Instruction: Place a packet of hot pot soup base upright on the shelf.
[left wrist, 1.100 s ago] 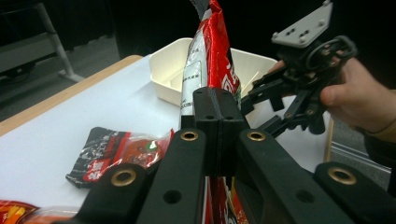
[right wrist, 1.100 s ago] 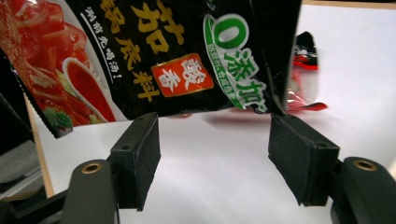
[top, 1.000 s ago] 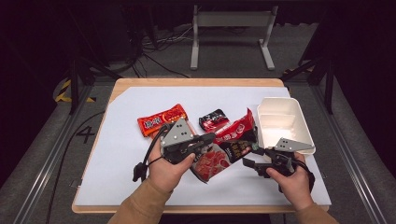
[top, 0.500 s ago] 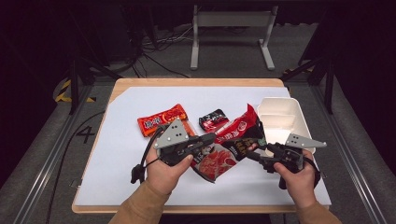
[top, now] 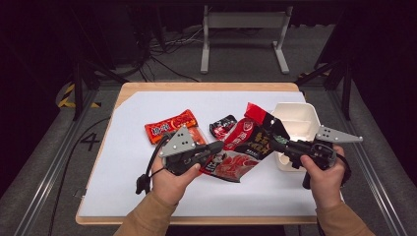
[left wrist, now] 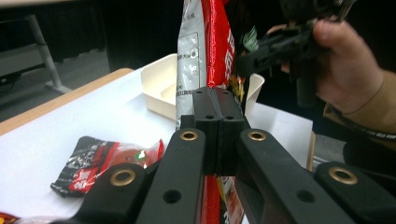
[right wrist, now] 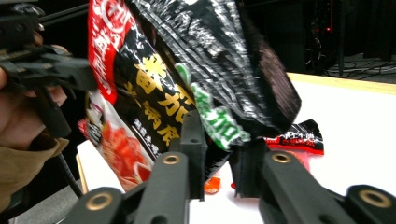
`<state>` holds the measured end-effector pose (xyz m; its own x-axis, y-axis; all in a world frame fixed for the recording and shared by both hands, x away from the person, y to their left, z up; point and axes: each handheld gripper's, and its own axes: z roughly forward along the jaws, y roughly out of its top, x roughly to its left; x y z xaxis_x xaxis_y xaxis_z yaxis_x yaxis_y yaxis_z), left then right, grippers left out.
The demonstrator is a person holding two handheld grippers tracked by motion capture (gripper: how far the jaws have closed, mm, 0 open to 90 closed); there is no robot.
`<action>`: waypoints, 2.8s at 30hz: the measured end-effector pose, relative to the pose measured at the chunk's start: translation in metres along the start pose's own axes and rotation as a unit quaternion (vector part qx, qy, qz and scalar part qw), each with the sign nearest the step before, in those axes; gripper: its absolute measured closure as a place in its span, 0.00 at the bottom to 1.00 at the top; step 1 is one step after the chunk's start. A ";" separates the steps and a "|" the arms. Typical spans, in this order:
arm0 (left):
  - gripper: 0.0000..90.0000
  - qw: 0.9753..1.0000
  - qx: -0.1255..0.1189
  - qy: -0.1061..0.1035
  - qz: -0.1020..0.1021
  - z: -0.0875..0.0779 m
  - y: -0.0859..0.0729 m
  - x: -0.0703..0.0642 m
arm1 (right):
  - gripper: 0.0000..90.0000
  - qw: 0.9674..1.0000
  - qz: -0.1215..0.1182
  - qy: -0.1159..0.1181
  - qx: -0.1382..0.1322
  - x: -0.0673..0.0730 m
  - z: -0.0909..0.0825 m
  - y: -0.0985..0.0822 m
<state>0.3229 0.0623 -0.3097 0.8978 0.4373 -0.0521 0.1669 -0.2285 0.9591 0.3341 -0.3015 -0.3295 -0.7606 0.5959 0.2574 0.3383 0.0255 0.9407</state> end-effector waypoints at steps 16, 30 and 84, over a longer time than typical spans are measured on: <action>1.00 1.000 -0.006 0.005 -0.010 0.002 -0.005 0.005 | 0.94 0.997 -0.064 -0.038 0.010 0.017 -0.002 0.040; 1.00 1.000 0.003 0.015 -0.005 -0.003 -0.006 0.011 | 0.96 0.993 -0.101 -0.052 0.028 0.024 0.000 0.066; 0.51 0.982 0.136 0.116 -0.059 -0.066 -0.071 0.073 | 0.95 0.961 -0.080 -0.259 0.059 -0.058 -0.044 0.132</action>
<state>0.3499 0.1674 -0.3629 0.7536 0.6543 -0.0631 0.3951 -0.3742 0.8390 0.3988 -0.3679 -0.2112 -0.4403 0.8958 -0.0611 0.3242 0.2221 0.9195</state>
